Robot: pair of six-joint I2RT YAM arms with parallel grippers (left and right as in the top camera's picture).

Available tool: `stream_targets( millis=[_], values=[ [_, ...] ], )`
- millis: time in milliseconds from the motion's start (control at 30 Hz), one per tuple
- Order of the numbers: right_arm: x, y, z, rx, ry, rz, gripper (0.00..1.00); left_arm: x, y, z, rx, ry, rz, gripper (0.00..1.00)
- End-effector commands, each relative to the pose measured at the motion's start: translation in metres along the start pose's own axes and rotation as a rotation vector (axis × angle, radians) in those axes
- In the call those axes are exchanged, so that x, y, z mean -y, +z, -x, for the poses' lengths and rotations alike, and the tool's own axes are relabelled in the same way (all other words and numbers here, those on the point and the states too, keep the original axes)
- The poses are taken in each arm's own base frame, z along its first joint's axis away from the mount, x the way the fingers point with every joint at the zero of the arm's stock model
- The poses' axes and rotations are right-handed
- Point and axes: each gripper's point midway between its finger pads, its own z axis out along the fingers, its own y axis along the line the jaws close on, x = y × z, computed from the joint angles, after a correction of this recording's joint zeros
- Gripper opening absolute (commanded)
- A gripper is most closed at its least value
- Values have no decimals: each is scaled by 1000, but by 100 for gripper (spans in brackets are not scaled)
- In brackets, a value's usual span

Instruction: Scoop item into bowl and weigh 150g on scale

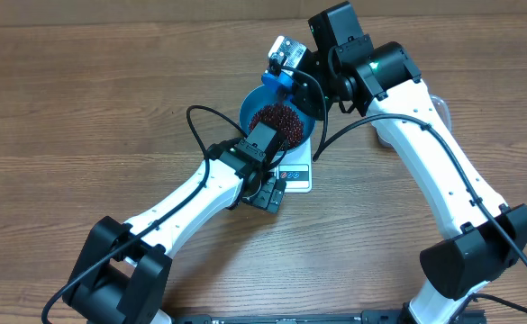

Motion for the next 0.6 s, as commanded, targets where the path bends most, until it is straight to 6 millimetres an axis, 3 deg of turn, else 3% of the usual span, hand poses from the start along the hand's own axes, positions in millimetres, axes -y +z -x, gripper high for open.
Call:
stream_targets(
  millis=[0, 400, 567],
  values=[
    [8, -21, 13, 47, -23, -51, 4, -2, -3, -1, 10, -5, 7, 100],
    [10, -21, 11, 35, -13, -64, 4, -2, -3, -1, 10, -5, 7, 100],
    [12, -21, 9, 37, 88, -64, 4, -2, -3, -1, 10, -5, 7, 99]
  ],
)
